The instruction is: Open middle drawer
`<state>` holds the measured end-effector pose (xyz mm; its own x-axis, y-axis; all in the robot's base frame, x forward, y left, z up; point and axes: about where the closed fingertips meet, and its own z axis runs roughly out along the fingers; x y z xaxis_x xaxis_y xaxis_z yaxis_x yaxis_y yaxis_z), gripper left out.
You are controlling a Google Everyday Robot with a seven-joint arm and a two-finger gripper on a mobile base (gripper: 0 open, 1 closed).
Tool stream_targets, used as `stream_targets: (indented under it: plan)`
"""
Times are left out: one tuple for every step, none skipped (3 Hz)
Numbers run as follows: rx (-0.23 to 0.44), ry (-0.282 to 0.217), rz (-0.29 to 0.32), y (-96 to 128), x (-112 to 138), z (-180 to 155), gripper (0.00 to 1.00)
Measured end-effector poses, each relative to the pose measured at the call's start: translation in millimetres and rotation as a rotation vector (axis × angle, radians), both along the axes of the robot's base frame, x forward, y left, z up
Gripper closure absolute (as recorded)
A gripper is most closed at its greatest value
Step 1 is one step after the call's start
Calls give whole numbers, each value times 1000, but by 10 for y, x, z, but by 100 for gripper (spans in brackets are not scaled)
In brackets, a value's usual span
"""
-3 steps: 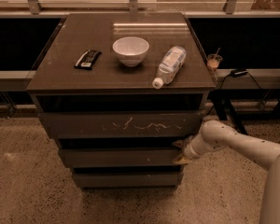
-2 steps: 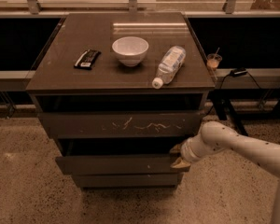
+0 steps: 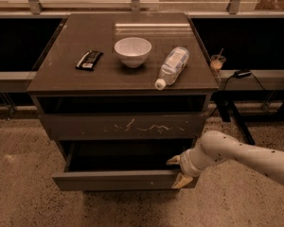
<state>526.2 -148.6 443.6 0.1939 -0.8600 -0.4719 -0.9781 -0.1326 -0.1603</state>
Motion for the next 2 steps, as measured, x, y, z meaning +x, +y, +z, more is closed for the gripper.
stream_targets:
  plan:
    - [1, 4, 4, 12, -28, -9, 11]
    - [0, 4, 4, 12, -28, -9, 0]
